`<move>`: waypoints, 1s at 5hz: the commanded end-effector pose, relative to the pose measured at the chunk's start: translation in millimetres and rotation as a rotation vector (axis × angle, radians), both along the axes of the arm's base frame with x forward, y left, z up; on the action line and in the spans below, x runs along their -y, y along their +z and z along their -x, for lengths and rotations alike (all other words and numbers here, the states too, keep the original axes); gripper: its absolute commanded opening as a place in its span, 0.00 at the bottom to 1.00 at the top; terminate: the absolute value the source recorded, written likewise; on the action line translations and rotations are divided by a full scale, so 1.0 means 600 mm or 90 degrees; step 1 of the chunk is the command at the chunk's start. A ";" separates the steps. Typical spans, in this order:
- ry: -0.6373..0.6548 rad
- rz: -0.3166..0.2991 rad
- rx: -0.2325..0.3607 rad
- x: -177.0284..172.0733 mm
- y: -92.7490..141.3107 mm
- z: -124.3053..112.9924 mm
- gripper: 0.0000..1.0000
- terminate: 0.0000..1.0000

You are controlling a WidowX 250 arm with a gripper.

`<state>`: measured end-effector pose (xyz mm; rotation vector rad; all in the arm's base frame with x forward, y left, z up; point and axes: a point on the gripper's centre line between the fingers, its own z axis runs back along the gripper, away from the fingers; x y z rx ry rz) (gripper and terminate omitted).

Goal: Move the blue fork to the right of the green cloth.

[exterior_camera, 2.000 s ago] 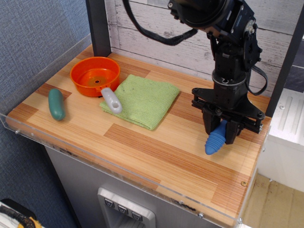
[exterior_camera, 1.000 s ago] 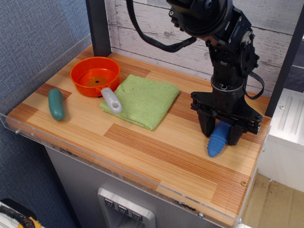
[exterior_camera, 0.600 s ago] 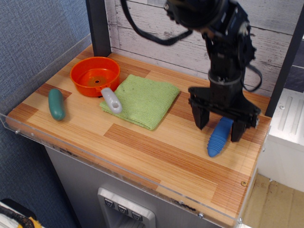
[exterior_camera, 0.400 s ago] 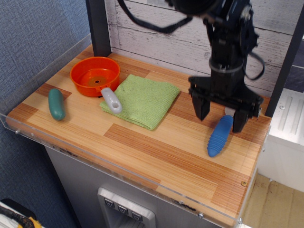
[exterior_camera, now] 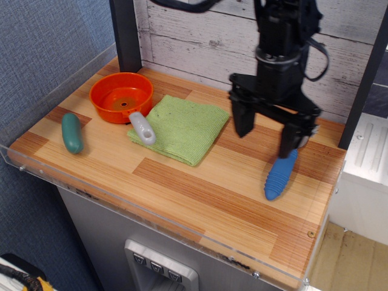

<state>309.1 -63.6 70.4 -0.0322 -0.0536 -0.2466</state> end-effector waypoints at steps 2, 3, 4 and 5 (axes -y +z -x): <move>0.050 -0.039 0.020 -0.090 0.031 0.122 1.00 0.00; 0.076 -0.032 0.029 -0.111 0.028 0.149 1.00 0.00; 0.102 -0.034 0.072 -0.118 0.025 0.158 1.00 0.00; 0.102 -0.034 0.072 -0.118 0.025 0.158 1.00 1.00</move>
